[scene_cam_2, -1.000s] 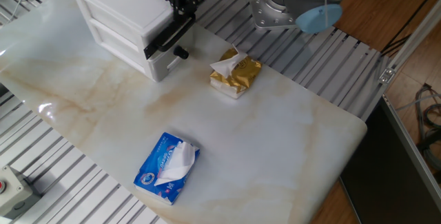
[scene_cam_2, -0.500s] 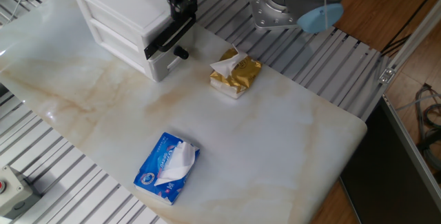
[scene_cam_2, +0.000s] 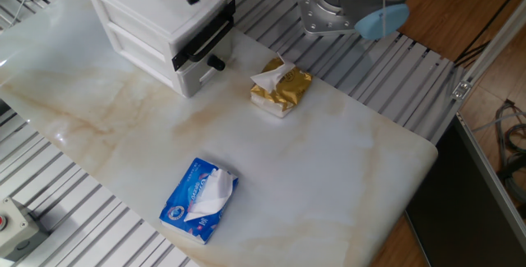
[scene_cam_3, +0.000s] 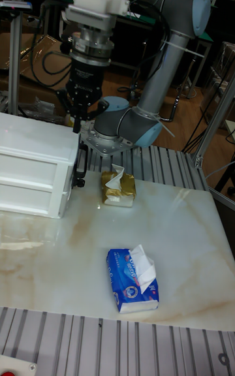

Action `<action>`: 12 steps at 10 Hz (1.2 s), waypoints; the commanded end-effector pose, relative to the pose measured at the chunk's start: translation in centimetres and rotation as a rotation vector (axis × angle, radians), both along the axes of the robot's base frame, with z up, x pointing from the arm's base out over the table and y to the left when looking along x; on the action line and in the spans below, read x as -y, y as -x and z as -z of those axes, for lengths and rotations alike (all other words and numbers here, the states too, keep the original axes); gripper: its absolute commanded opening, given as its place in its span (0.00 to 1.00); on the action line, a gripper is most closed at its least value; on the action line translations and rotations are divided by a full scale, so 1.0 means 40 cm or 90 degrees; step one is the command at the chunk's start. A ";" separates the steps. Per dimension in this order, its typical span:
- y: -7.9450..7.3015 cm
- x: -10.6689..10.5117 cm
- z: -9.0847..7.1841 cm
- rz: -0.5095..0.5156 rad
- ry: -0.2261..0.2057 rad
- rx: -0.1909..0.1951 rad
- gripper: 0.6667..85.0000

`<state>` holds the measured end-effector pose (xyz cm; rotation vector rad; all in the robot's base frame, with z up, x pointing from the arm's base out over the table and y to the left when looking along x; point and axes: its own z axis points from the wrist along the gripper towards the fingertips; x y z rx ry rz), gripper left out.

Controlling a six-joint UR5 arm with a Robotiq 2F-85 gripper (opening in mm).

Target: Put things in the drawer

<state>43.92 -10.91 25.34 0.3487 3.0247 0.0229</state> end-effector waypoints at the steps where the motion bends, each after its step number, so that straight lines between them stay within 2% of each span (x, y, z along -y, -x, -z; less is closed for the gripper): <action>1: -0.055 0.047 -0.029 0.052 -0.025 0.035 0.00; 2: -0.053 0.035 -0.045 0.062 -0.031 0.040 0.00; 4: -0.052 0.036 -0.090 0.059 -0.016 0.063 0.00; 6: -0.031 0.034 -0.084 0.090 -0.025 0.046 0.00; 7: -0.035 0.040 -0.074 0.099 -0.024 0.047 0.00; 8: -0.038 0.049 -0.070 0.094 -0.015 0.047 0.00; 12: -0.036 0.055 -0.066 0.077 -0.005 0.043 0.00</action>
